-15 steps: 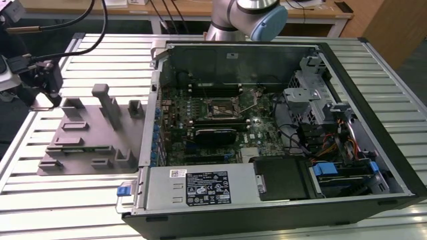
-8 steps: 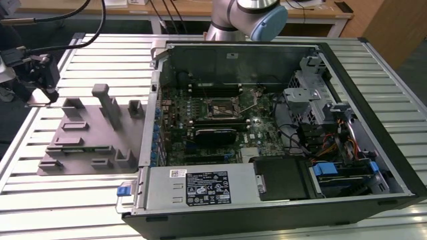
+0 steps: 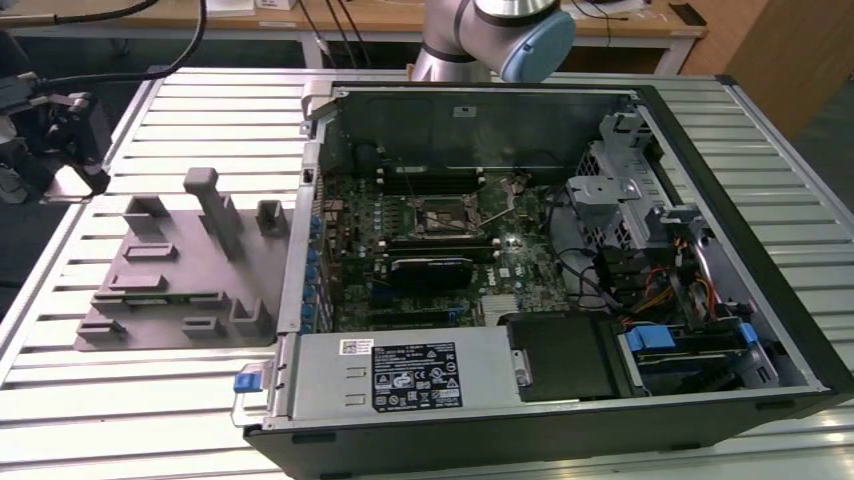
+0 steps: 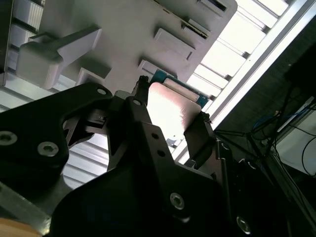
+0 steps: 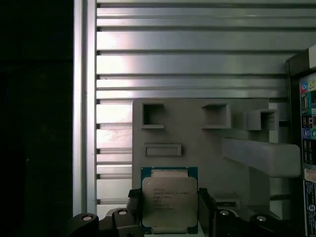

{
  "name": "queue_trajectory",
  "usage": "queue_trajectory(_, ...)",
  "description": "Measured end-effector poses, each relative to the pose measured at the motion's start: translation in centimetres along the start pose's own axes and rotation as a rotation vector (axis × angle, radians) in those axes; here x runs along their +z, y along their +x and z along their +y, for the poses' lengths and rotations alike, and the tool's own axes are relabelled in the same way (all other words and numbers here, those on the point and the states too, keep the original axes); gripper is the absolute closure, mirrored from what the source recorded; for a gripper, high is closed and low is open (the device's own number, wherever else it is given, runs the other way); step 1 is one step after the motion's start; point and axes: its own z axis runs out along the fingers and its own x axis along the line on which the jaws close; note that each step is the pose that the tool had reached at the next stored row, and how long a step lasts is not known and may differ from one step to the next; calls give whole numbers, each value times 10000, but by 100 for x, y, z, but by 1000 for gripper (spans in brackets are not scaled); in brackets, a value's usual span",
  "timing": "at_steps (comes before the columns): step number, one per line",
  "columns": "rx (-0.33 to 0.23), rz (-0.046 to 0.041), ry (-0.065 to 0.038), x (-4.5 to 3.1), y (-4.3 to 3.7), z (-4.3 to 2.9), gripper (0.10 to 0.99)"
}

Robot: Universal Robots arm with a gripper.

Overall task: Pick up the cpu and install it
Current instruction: 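Pick up the cpu and move it towards the insertion slot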

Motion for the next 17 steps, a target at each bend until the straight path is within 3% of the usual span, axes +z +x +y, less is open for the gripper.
queue_trajectory(17,0,-1,0,-360,-8,18,545)
